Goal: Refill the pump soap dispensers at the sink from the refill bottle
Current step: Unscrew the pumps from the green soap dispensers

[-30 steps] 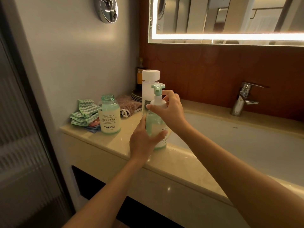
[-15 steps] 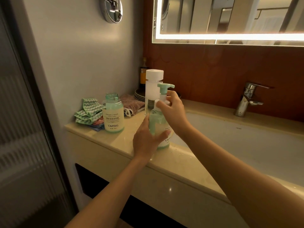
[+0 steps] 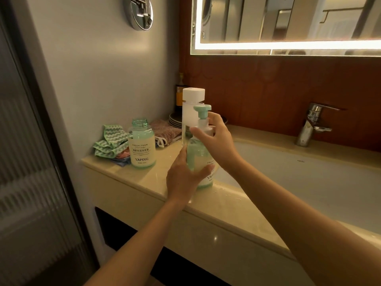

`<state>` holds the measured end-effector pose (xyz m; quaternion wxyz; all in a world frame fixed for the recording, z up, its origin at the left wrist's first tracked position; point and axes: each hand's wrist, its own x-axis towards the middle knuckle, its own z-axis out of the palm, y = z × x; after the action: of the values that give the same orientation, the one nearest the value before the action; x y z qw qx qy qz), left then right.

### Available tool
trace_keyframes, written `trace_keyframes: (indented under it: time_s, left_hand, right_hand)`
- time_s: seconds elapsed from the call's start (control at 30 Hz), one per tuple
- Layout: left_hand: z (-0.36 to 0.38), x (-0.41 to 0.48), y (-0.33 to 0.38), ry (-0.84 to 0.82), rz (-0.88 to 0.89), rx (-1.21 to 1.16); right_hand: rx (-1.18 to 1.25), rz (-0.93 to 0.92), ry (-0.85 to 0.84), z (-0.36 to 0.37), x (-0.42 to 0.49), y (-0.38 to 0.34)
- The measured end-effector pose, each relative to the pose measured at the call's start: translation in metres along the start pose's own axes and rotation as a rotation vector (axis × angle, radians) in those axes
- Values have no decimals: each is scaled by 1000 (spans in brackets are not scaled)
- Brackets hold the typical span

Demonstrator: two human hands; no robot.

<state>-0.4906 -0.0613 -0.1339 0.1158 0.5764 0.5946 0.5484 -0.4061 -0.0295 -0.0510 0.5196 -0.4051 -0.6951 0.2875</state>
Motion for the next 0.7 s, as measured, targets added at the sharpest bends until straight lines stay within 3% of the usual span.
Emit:
trace_keyframes:
  time_s: [0.13,0.3,0.53,0.7]
  left_hand:
    - [0,1,1,-6,-5,7]
    - [1,0,0,17,0,9]
    - [0,0,0,4,-8,28]
    - [-1,-1,2,9,2,16]
  right_hand:
    - [-157,3,148,3,1,3]
    - [83,27,74,2,-6,-1]
    - [-167,-14,201,4,-1,4]
    - [11,18,136,0,-4,0]
